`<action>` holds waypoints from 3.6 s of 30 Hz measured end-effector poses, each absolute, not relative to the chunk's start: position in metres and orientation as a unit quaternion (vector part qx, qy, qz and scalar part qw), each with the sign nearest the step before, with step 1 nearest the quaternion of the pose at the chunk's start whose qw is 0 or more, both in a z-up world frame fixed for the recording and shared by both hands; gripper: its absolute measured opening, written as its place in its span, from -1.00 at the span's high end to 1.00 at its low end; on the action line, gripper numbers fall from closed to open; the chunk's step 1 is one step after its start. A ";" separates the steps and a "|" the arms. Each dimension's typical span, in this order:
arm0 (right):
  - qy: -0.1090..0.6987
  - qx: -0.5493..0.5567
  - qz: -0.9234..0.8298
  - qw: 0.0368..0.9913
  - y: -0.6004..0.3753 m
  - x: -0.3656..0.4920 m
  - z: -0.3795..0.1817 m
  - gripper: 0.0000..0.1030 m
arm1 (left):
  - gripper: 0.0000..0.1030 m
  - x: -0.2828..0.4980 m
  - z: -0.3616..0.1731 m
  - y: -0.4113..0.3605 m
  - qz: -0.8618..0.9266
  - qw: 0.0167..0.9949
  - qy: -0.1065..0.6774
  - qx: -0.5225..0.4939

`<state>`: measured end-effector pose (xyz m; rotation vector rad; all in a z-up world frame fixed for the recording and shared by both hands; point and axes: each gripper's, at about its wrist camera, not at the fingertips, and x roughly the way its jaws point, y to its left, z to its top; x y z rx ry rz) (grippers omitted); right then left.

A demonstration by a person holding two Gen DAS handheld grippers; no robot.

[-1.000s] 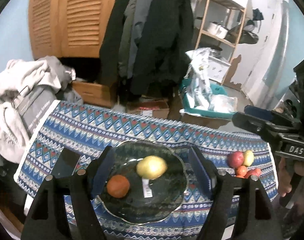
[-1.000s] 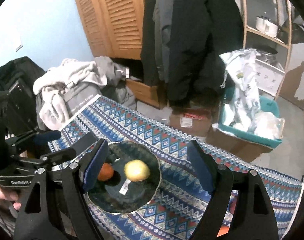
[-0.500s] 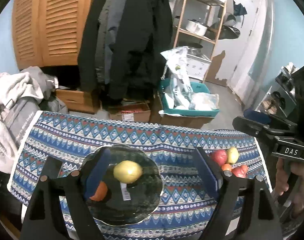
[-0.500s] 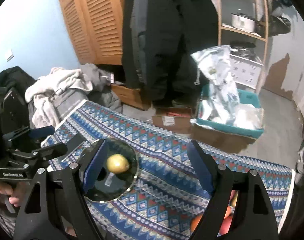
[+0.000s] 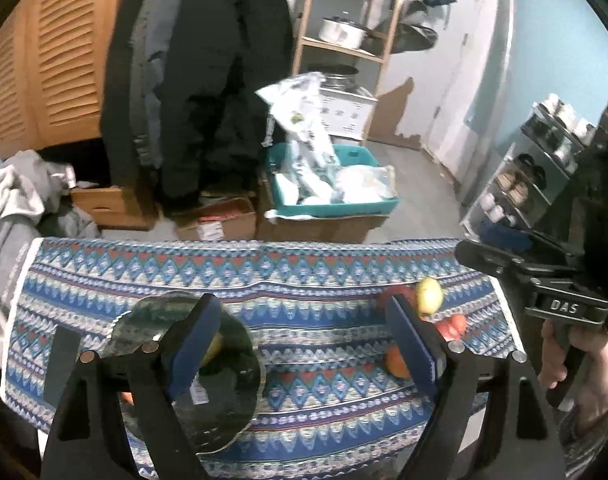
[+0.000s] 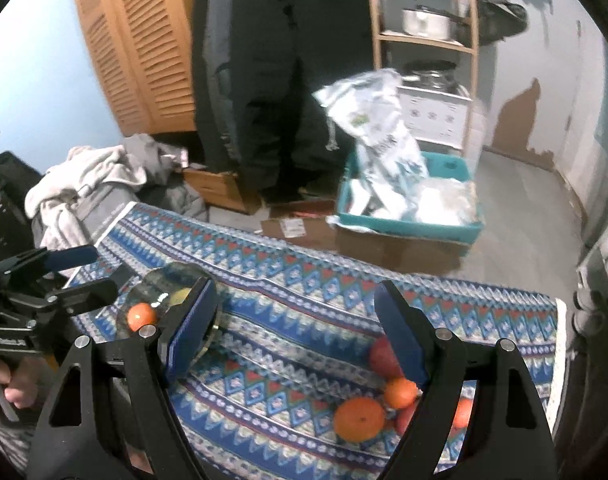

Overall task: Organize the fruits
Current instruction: 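Lift both tools away from the plate and move back toward the fruit cluster, then move the left tool to a red apple while the right tool approaches a green pear, then close the left tool on the red apple while the right tool grasps the green pear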

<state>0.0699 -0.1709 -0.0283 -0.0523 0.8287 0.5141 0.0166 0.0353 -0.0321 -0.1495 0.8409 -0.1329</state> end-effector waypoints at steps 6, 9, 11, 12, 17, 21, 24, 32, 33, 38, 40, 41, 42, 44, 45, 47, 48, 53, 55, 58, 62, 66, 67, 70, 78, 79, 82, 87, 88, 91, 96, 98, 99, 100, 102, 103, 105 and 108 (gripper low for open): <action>0.411 -0.008 0.214 0.886 -0.215 0.070 -0.036 -0.60 | -0.67 0.027 -0.035 0.004 -0.085 0.904 0.415 -0.058; 0.416 0.003 0.197 0.888 -0.237 0.069 -0.042 -0.60 | -0.67 0.032 -0.042 -0.011 -0.102 0.896 0.428 -0.056; 0.419 0.009 0.187 0.888 -0.249 0.069 -0.044 -0.60 | -0.67 0.036 -0.046 -0.021 -0.109 0.892 0.436 -0.053; 0.421 0.012 0.182 0.889 -0.256 0.068 -0.046 -0.60 | -0.67 0.038 -0.048 -0.027 -0.114 0.890 0.439 -0.051; 0.424 0.024 0.164 0.890 -0.279 0.070 -0.050 -0.60 | -0.67 0.044 -0.053 -0.048 -0.128 0.886 0.445 -0.039; 0.428 0.029 0.153 0.890 -0.292 0.071 -0.054 -0.60 | -0.67 0.049 -0.058 -0.064 -0.138 0.881 0.452 -0.030; 0.432 0.030 0.146 0.889 -0.300 0.074 -0.059 -0.60 | -0.67 0.054 -0.063 -0.075 -0.144 0.877 0.458 -0.024; 0.450 0.033 0.132 0.883 -0.314 0.080 -0.077 -0.60 | -0.67 0.068 -0.074 -0.096 -0.156 0.869 0.469 -0.005; 0.452 0.033 0.130 0.882 -0.315 0.080 -0.080 -0.60 | -0.67 0.071 -0.077 -0.098 -0.157 0.867 0.473 0.000; 0.471 0.031 0.123 0.873 -0.319 0.088 -0.095 -0.60 | -0.67 0.084 -0.087 -0.110 -0.165 0.861 0.482 0.020; 0.477 0.030 0.123 0.870 -0.318 0.092 -0.100 -0.60 | -0.67 0.090 -0.091 -0.113 -0.168 0.859 0.484 0.022; 0.480 0.029 0.123 0.868 -0.318 0.095 -0.103 -0.60 | -0.67 0.092 -0.093 -0.116 -0.169 0.857 0.485 0.023; 0.483 0.030 0.123 0.867 -0.318 0.097 -0.105 -0.60 | -0.67 0.096 -0.097 -0.118 -0.171 0.855 0.488 0.025; 0.489 0.031 0.122 0.863 -0.318 0.102 -0.111 -0.60 | -0.67 0.103 -0.104 -0.122 -0.172 0.852 0.493 0.025; 0.493 0.032 0.121 0.861 -0.318 0.105 -0.115 -0.60 | -0.67 0.107 -0.107 -0.123 -0.171 0.851 0.496 0.025; 0.500 0.031 0.120 0.857 -0.317 0.110 -0.122 -0.60 | -0.67 0.114 -0.114 -0.125 -0.172 0.847 0.502 0.023; 0.503 0.031 0.121 0.855 -0.317 0.113 -0.126 -0.60 | -0.67 0.116 -0.116 -0.125 -0.172 0.846 0.504 0.022; 0.521 0.030 0.124 0.844 -0.313 0.127 -0.147 -0.60 | -0.67 0.130 -0.133 -0.131 -0.173 0.843 0.509 0.029; 0.529 0.031 0.124 0.839 -0.313 0.133 -0.156 -0.60 | -0.67 0.135 -0.139 -0.132 -0.177 0.841 0.510 0.031; 0.538 0.032 0.126 0.833 -0.311 0.143 -0.171 -0.60 | -0.67 0.142 -0.149 -0.135 -0.183 0.837 0.515 0.035; 0.555 0.040 0.125 0.821 -0.310 0.152 -0.191 -0.60 | -0.67 0.151 -0.162 -0.138 -0.182 0.836 0.516 0.048; 0.573 0.044 0.118 0.810 -0.311 0.161 -0.209 -0.60 | -0.67 0.162 -0.180 -0.136 -0.181 0.827 0.532 0.037; 0.576 0.044 0.117 0.808 -0.311 0.163 -0.213 -0.60 | -0.67 0.164 -0.183 -0.135 -0.180 0.825 0.535 0.034; 0.586 0.049 0.113 0.801 -0.313 0.169 -0.224 -0.60 | -0.67 0.170 -0.192 -0.134 -0.179 0.820 0.543 0.024; 0.614 0.046 0.108 0.781 -0.307 0.181 -0.257 -0.60 | -0.67 0.184 -0.211 -0.132 -0.171 0.809 0.562 0.002; 0.617 0.044 0.109 0.778 -0.306 0.181 -0.260 -0.57 | -0.67 0.185 -0.212 -0.132 -0.171 0.809 0.563 0.001; 0.624 0.046 0.111 0.772 -0.306 0.182 -0.270 -0.42 | -0.67 0.186 -0.215 -0.132 -0.169 0.808 0.564 0.002; 0.621 0.049 0.119 0.773 -0.307 0.181 -0.271 -0.30 | -0.67 0.187 -0.218 -0.133 -0.172 0.804 0.569 -0.010; 0.620 0.048 0.118 0.774 -0.306 0.181 -0.270 -0.30 | -0.67 0.187 -0.218 -0.134 -0.173 0.803 0.570 -0.014; 0.615 0.042 0.107 0.780 -0.309 0.180 -0.264 -0.30 | -0.67 0.187 -0.219 -0.140 -0.181 0.800 0.571 -0.025; 0.602 0.064 0.073 0.792 -0.336 0.177 -0.247 -0.30 | -0.67 0.187 -0.221 -0.159 -0.193 0.796 0.573 -0.025; 0.598 0.068 0.061 0.796 -0.346 0.175 -0.243 -0.30 | -0.67 0.188 -0.223 -0.165 -0.195 0.794 0.575 -0.024; 0.597 0.072 0.056 0.797 -0.352 0.173 -0.242 -0.30 | -0.67 0.188 -0.225 -0.170 -0.196 0.792 0.577 -0.024; 0.597 0.075 0.051 0.797 -0.356 0.171 -0.241 -0.30 | -0.67 0.188 -0.227 -0.173 -0.197 0.790 0.580 -0.024; 0.595 0.079 0.043 0.799 -0.365 0.166 -0.241 -0.30 | -0.67 0.188 -0.232 -0.179 -0.199 0.786 0.584 -0.025; 0.595 0.079 0.041 0.799 -0.367 0.165 -0.241 -0.30 | -0.67 0.188 -0.234 -0.182 -0.199 0.785 0.587 -0.022; 0.594 0.084 0.039 0.799 -0.373 0.161 -0.241 -0.30 | -0.67 0.187 -0.241 -0.188 -0.199 0.781 0.592 -0.011; 0.591 0.090 0.036 0.801 -0.381 0.156 -0.239 -0.30 | -0.67 0.184 -0.248 -0.194 -0.193 0.782 0.593 0.007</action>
